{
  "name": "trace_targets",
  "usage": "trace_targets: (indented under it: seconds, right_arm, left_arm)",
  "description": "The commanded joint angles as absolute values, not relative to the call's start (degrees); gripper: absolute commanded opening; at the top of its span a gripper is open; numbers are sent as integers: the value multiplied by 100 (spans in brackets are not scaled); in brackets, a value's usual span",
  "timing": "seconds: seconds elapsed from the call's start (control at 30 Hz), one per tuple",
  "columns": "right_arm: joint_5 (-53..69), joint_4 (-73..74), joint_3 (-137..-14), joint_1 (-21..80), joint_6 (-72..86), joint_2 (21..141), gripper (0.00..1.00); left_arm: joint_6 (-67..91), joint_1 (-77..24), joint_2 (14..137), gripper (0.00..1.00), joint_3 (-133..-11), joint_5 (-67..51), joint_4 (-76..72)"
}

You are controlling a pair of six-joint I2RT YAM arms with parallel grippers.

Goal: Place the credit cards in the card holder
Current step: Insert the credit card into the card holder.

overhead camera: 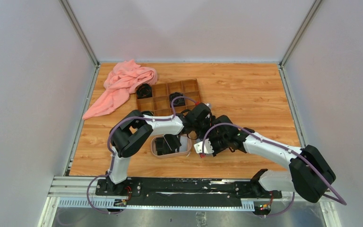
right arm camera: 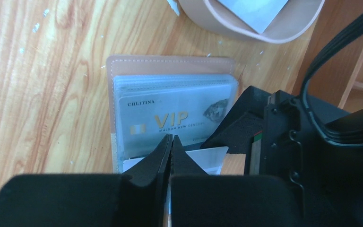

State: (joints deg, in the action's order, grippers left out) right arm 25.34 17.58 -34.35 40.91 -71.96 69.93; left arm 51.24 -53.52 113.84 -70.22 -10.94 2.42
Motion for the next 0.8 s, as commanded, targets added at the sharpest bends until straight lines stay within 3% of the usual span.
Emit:
trace_targets:
  seconds: [0.0,0.63,0.77]
  right_arm:
    - [2017,1564,-3401,4179,-7204,7143,0]
    - [806,1610,-3305,4160,-7058,7150,0]
    - [1029,1750,-3356,4144,-6876,7014,0]
  left_arm:
    - [5054,-5370,11677,59,-6818,-1134,536]
    - [5036,-5361,11763,59,-6796,-1161,510]
    - [5028,-5361,11768,59,-6789,-1169,501]
